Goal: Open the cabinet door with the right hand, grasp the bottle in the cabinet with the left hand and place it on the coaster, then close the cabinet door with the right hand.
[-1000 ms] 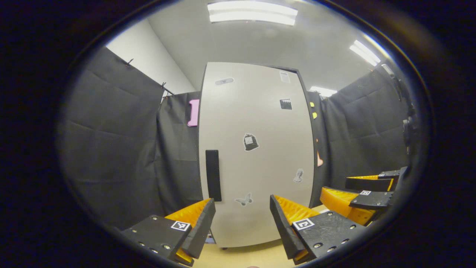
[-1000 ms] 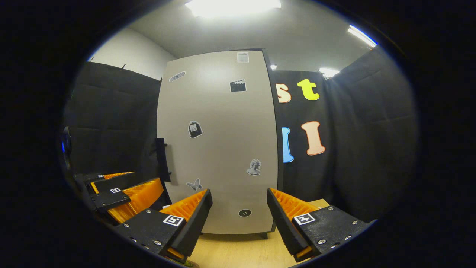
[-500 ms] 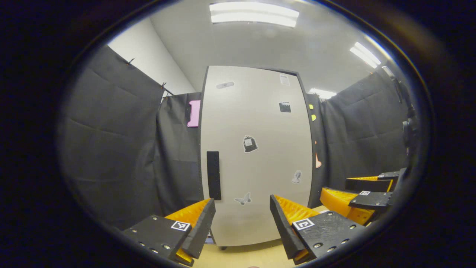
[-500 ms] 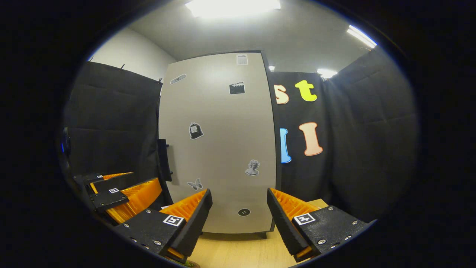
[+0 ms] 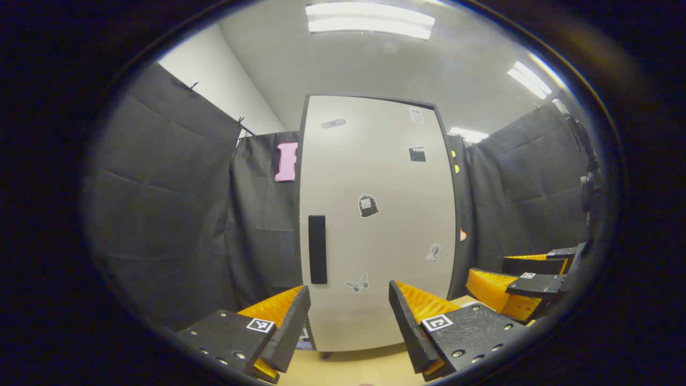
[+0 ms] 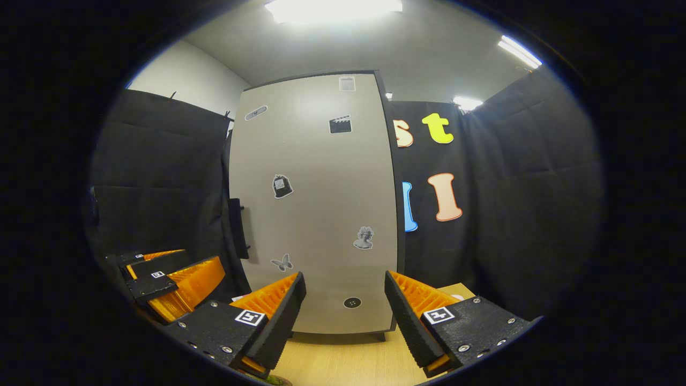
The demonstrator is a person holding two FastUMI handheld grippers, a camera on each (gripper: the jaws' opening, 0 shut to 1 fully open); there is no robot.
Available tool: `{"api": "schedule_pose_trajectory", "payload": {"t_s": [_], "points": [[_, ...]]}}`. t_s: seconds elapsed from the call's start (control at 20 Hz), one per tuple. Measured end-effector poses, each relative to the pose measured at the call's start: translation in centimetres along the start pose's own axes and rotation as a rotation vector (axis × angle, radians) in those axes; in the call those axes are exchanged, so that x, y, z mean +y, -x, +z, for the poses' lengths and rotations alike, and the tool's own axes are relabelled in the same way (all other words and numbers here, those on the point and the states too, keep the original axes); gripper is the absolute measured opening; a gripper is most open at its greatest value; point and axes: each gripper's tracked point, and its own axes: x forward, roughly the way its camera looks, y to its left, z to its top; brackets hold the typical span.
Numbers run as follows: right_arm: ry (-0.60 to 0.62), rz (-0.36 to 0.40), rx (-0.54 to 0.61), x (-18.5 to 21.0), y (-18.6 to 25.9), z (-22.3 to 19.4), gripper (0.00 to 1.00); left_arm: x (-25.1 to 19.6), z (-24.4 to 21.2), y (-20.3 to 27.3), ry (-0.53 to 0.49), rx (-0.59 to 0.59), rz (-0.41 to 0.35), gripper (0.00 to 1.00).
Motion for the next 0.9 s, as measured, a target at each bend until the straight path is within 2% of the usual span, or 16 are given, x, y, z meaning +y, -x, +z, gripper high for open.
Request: {"api": "schedule_pose_trajectory", "payload": {"t_s": [0.15, 0.2, 0.3, 0.35, 0.4, 0.45, 0.55, 0.6, 0.9], "points": [[0.002, 0.0, -0.002, 0.0, 0.05, -0.01, 0.92, 0.0, -0.05, 0.01, 0.006, -0.001, -0.006, 0.83], [0.002, 0.001, -0.002, 0.02, 0.03, -0.06, 0.92, 0.03, -0.02, 0.05, 0.008, 0.0, -0.006, 0.91], [0.005, 0.006, -0.002, 0.04, -0.04, -0.09, 0.92, 0.05, -0.13, 0.01, 0.009, 0.006, -0.003, 0.91], [0.008, 0.006, -0.001, 0.03, -0.06, -0.14, 0.92, 0.04, -0.18, 0.01, 0.012, 0.01, -0.004, 0.84], [0.007, 0.006, -0.001, 0.12, -0.07, -0.18, 0.92, 0.08, -0.22, 0.02, 0.014, 0.014, -0.003, 0.84], [0.006, 0.005, -0.001, 0.09, -0.12, -0.2, 0.91, 0.08, -0.19, -0.02, 0.016, 0.015, -0.003, 0.91], [0.005, 0.005, 0.003, 0.07, -0.11, -0.34, 0.92, 0.12, -0.32, -0.04, 0.016, 0.019, 0.0, 0.91], [0.007, 0.004, 0.006, 0.06, -0.13, -0.39, 0.92, 0.12, -0.34, -0.04, 0.016, 0.02, 0.001, 0.84], [0.008, 0.003, -0.004, 0.03, -0.06, -0.27, 0.92, 0.14, -0.2, 0.0, 0.014, 0.02, 0.001, 0.84]]}}
